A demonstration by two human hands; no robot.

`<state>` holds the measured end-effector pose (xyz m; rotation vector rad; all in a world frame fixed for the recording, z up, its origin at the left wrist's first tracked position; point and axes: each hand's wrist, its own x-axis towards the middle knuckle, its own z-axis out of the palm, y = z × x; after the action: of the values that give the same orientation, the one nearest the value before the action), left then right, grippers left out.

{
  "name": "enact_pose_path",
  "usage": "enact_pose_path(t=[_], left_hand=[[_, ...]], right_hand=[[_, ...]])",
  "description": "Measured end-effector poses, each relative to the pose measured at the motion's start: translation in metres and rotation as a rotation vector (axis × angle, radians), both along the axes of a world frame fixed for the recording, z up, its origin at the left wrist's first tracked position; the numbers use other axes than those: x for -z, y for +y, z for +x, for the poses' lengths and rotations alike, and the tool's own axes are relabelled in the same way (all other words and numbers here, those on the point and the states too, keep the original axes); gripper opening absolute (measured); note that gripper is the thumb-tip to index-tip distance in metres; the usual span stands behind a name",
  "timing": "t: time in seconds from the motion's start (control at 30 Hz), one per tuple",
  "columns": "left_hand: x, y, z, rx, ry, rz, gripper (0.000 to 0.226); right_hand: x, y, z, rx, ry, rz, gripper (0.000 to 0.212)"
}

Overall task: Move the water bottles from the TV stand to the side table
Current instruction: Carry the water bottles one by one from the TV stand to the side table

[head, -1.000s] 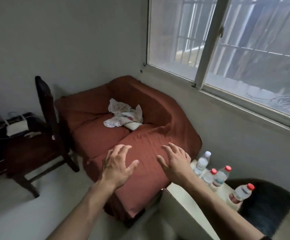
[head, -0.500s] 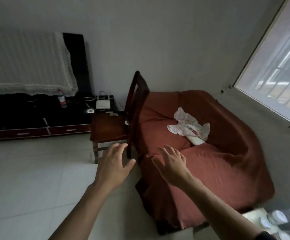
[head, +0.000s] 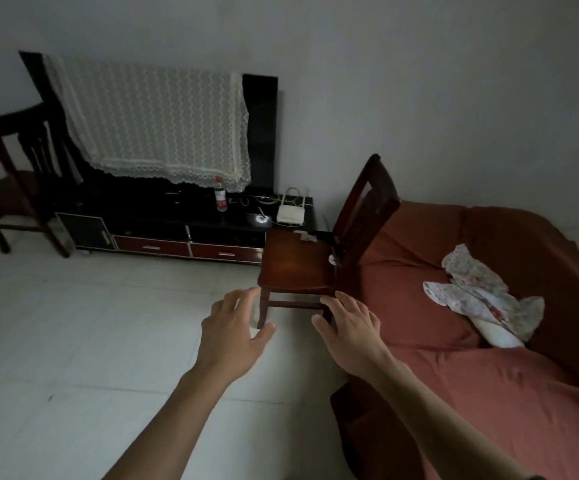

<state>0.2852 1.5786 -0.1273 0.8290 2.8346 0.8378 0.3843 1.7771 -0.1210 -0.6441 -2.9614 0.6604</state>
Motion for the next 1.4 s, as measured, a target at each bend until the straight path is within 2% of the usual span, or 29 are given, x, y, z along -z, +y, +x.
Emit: enact_pose_path(t=[0.3,0.47,0.8,1.1,1.4], left_hand=[[-0.003,0.068,-0.084,-0.028,-0.015,-0.103,0.06],[0.001,0.072,-0.124,-0.08,-0.05,-0.117,0.058],[0.02,0.052,-0.235,-0.15,-0.097,-0.038,0.061],[0.022,-0.005,-0.373,-0.122,-0.083,-0.009,0.061],[0.038,-0.019,-0.474,-0.122,-0.11,0.004,0.06]], right_hand=[[0.009,0.077,-0.095,0.001,0.03,-0.078,0.054],[0.015,0.09,-0.146,-0.029,0.003,-0.09,0.055],[0.022,0.07,-0.268,-0.103,-0.067,-0.061,0.058],[0.004,0.009,-0.405,-0.102,-0.061,-0.033,0.057],[0.022,-0.007,-0.505,-0.145,-0.106,-0.004,0.06]])
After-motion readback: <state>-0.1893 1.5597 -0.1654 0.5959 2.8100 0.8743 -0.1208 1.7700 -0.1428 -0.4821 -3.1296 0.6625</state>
